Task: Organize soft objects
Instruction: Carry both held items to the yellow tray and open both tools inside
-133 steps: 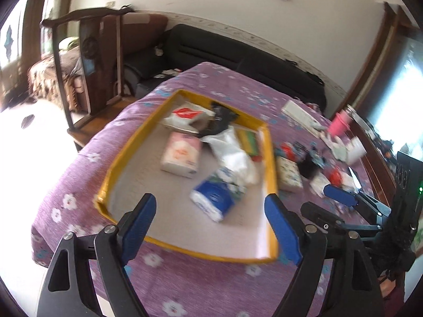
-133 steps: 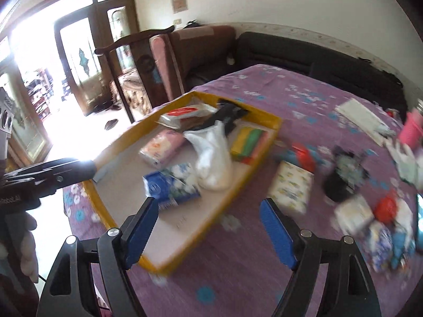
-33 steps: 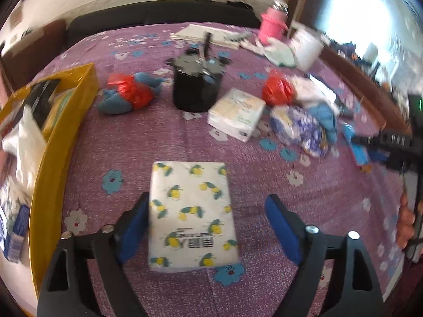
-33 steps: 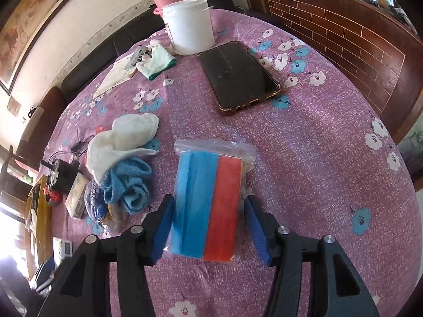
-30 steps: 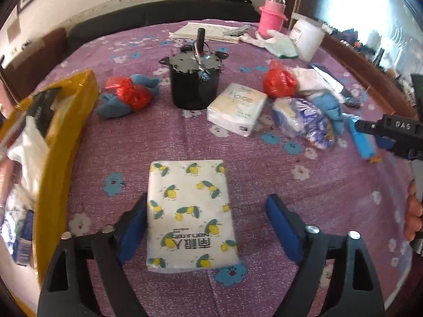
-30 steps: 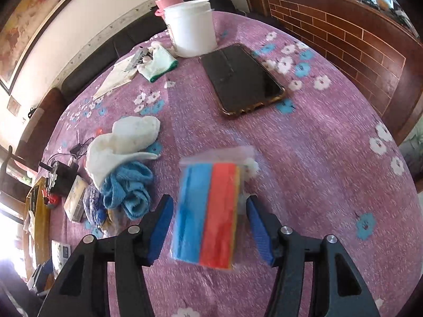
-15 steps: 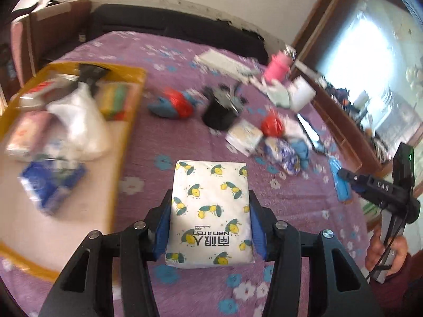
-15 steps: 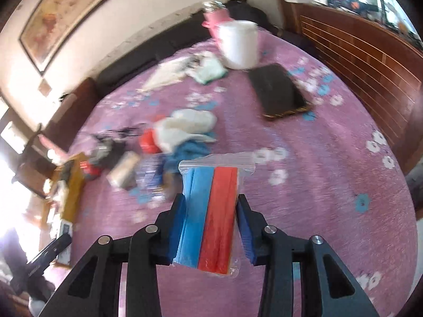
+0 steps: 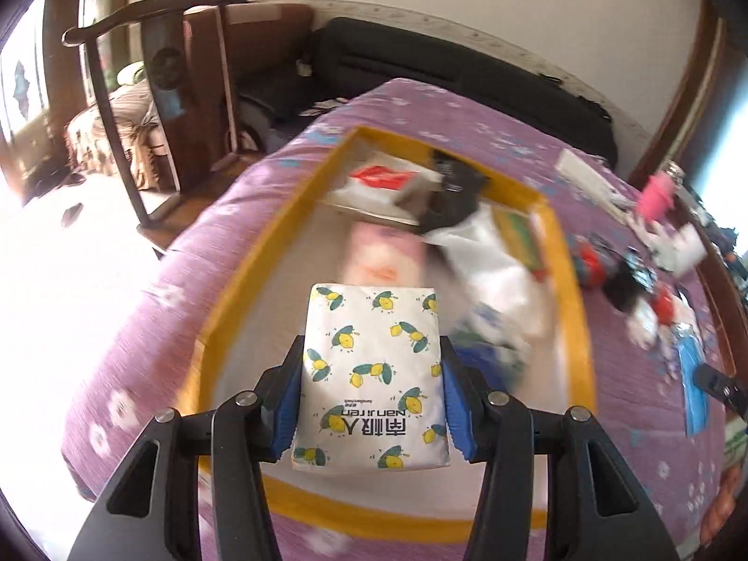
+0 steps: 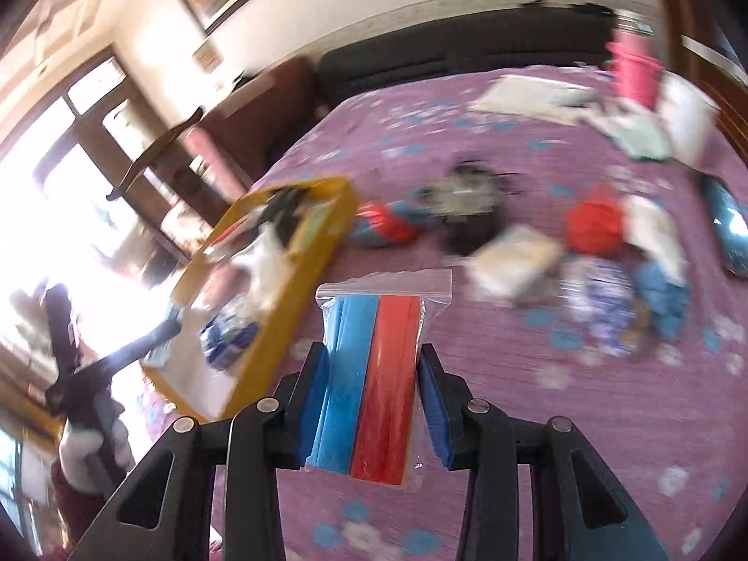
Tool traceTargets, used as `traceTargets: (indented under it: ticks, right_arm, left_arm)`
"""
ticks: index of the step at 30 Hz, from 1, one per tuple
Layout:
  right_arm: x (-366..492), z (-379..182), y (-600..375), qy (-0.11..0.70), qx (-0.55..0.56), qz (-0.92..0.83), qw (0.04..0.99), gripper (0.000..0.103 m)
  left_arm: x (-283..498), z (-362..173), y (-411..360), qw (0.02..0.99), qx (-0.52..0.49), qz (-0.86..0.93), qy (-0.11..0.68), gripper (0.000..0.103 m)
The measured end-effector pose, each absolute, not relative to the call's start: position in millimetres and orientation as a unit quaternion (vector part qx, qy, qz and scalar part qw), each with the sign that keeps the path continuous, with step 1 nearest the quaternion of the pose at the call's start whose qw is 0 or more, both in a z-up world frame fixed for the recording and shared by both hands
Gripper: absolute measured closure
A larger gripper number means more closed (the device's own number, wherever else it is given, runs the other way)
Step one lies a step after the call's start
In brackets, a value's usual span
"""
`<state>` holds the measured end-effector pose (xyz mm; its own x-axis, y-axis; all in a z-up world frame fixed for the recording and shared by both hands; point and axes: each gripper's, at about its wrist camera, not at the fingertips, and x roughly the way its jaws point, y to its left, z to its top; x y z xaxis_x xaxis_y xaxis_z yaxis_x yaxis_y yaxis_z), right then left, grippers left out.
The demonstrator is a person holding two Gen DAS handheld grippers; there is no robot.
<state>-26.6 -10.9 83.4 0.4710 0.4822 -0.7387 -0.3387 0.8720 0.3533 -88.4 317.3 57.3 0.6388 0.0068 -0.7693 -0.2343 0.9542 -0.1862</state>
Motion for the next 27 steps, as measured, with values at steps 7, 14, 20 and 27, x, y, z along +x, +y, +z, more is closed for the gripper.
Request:
traceTargets:
  ticks: [7,14,20,27]
  right_arm:
    - [-10,75,78,0.475,0.042,0.285,0.831,0.061]
    - [-18,52,147,0.506,-0.013,0.335,0.795,0.061]
    - [-21,31,191,0.525,-0.062,0.366,0.766,0.061]
    - [-5,18,218,0.519,-0.082,0.355,0.773,0.061]
  left_arm:
    - [-65,36,341,0.883,-0.137,0.074,0.442,0.052]
    - [-60,39,349,0.886,-0.147,0.058,0.437,0.039]
    - [-86,57,361,0.896,-0.189,0.054,0.398,0.035]
    - [-120,79,373,0.910,-0.211,0.078,0.347,0.025]
